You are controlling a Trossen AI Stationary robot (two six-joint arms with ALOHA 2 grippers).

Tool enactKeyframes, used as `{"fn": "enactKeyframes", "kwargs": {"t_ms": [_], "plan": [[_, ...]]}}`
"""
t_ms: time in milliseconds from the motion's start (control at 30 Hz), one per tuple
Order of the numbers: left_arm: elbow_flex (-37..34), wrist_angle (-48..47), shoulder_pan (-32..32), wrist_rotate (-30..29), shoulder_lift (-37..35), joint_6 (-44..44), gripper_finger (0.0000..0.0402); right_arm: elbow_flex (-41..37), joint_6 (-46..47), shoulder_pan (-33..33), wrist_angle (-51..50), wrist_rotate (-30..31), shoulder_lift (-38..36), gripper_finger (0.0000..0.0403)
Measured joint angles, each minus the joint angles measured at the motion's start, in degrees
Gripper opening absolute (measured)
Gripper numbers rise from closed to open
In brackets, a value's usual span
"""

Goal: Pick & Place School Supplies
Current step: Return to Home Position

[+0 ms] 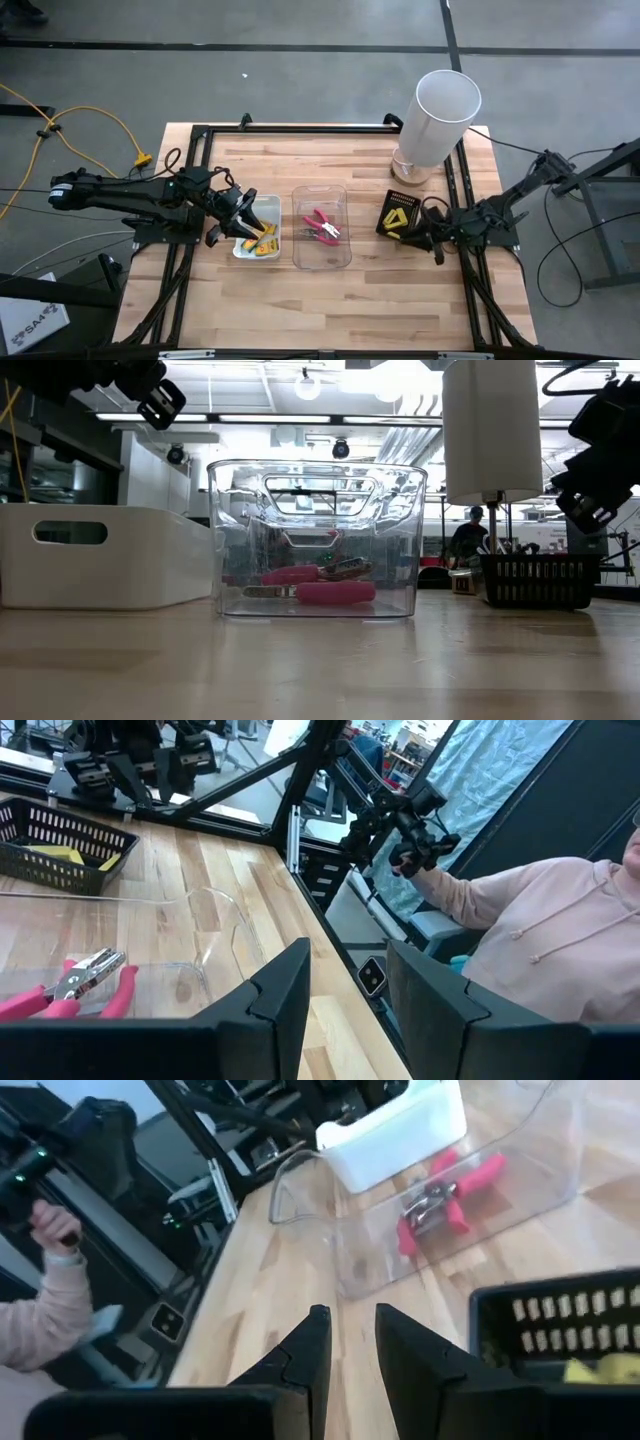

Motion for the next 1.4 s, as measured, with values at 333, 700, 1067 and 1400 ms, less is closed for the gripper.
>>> {"fn": "enactKeyframes", "kwargs": {"t_ms": [333,700,1067,1400], "plan": [[0.0,0.0,0.0,0.0,0.0,0.0,0.0131,0.0,-0.3,0.6,-1.5,-4.5,0.6,0.0074],[0.0,0.0,0.0,0.0,0.0,-0.5,0.0131,-0.1,-6.4,0.5,-2.8,-13.0,0.6,0.0074],[0.0,0.0,0.0,0.0,0.0,-0.7,0.0131,-0.1,-4.8,0.5,-4.3,-23.2,0.6,0.0074],[0.0,0.0,0.0,1.3,0.0,-1.0,0.0131,-0.1,-4.8,0.5,-4.1,-23.5,0.6,0.0074]]}}
